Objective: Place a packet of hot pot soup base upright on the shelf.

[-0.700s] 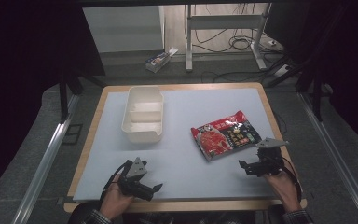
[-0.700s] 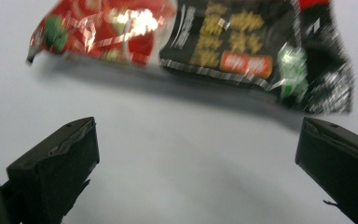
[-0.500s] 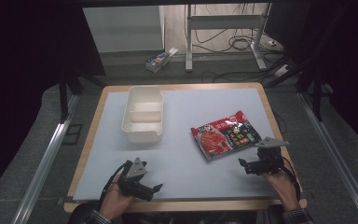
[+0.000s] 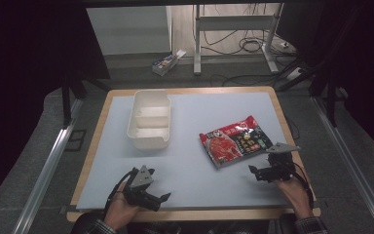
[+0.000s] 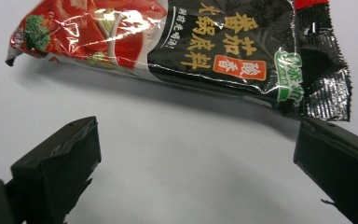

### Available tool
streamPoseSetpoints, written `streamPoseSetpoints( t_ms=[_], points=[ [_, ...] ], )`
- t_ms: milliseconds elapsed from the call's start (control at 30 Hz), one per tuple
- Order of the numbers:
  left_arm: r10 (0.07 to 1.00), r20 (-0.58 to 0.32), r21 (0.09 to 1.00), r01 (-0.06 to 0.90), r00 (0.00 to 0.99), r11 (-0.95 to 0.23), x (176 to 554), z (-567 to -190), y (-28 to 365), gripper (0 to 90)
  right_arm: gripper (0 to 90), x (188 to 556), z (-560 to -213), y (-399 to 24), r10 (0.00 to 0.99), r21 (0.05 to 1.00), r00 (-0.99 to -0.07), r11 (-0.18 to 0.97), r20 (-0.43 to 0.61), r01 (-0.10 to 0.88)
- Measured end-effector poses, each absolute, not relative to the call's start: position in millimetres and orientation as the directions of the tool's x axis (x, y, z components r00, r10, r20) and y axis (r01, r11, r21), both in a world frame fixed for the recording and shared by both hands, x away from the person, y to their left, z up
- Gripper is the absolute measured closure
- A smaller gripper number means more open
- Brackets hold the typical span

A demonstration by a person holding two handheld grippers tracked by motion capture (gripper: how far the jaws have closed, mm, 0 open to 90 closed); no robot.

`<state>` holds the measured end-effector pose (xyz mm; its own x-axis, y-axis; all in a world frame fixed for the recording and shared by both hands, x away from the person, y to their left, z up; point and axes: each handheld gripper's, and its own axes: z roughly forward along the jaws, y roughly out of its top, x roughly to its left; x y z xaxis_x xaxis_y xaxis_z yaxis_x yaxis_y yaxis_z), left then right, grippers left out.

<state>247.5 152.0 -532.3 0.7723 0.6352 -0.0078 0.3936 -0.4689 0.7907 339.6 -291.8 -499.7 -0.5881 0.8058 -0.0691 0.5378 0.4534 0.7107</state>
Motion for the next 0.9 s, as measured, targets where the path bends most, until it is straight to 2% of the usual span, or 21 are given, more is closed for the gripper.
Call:
streamPoseSetpoints(
  t_ms=[233, 333, 433, 567, 600, 633, 667, 767, 900],
  points=[
    [0.638, 0.004, 0.783, 0.395, 0.770, -0.481, 246, -533, 152, 0.0, 0.5, 345, -501, -283, 0.808, 0.704, -0.589, 0.432, -0.025, 0.563],
    [0.643, 0.003, 0.783, 0.397, 0.766, -0.478, 246, -533, 153, 0.0, 2.6, 349, -498, -281, 0.810, 0.699, -0.585, 0.440, -0.039, 0.563],
    [0.645, 0.006, 0.783, 0.398, 0.764, -0.479, 245, -533, 153, 0.0, 14.4, 352, -494, -280, 0.818, 0.710, -0.572, 0.438, -0.060, 0.552],
    [0.647, 0.008, 0.782, 0.399, 0.762, -0.479, 246, -533, 153, 0.0, 38.0, 358, -485, -283, 0.827, 0.723, -0.561, 0.404, -0.027, 0.560],
    [0.647, 0.009, 0.781, 0.399, 0.762, -0.480, 246, -533, 153, 0.0, 38.0, 358, -485, -283, 0.827, 0.723, -0.561, 0.404, -0.027, 0.560],
    [0.647, 0.011, 0.780, 0.399, 0.762, -0.483, 246, -533, 152, 0.0, 47.3, 361, -482, -283, 0.824, 0.720, -0.566, 0.406, -0.023, 0.563],
    [0.648, 0.013, 0.779, 0.398, 0.761, -0.483, 246, -534, 152, 0.0, 51.5, 362, -481, -283, 0.822, 0.718, -0.569, 0.413, -0.029, 0.560],
    [0.651, 0.015, 0.777, 0.401, 0.759, -0.486, 246, -534, 152, 0.0, 60.7, 366, -479, -283, 0.813, 0.711, -0.581, 0.434, -0.045, 0.553],
    [0.650, 0.020, 0.772, 0.401, 0.760, -0.494, 246, -535, 152, 0.0, 64.2, 375, -477, -284, 0.806, 0.701, -0.591, 0.445, -0.041, 0.558]
  ],
)
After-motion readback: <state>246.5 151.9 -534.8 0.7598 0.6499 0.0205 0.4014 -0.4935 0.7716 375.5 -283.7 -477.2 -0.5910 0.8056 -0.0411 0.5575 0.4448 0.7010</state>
